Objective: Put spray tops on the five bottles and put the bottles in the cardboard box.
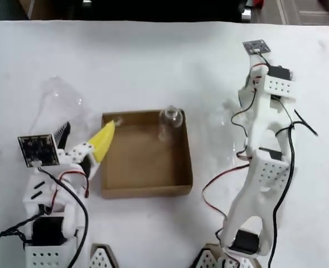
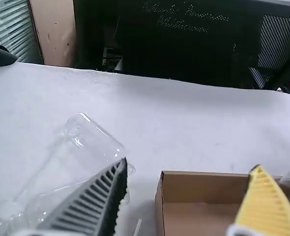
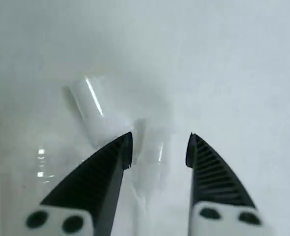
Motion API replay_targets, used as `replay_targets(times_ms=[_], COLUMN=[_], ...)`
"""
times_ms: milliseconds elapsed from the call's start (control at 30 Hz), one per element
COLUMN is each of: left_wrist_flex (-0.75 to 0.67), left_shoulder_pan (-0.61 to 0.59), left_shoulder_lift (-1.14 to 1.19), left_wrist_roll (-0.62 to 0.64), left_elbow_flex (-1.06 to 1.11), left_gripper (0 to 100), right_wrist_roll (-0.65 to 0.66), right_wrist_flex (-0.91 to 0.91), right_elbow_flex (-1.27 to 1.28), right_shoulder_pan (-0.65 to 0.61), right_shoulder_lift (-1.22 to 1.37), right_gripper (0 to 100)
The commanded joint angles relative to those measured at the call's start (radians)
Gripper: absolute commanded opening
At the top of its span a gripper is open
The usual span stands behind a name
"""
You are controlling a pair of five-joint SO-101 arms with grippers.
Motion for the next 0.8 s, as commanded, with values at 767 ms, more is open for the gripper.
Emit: replay_targets(times_ms=[767], left_wrist_flex=[-0.029], left_shoulder_pan=[0.002], left_shoulder_lift=[-0.010], left_wrist_roll=[-0.011], left_elbow_flex=[-0.011], left_gripper=[35], right_wrist_roll=[-0.002], right_wrist_flex=[0.315], right_elbow_flex=[-0.657], right_shoulder_pan=[0.018], right_shoulder_lift=[0.326], right_gripper=[1.6])
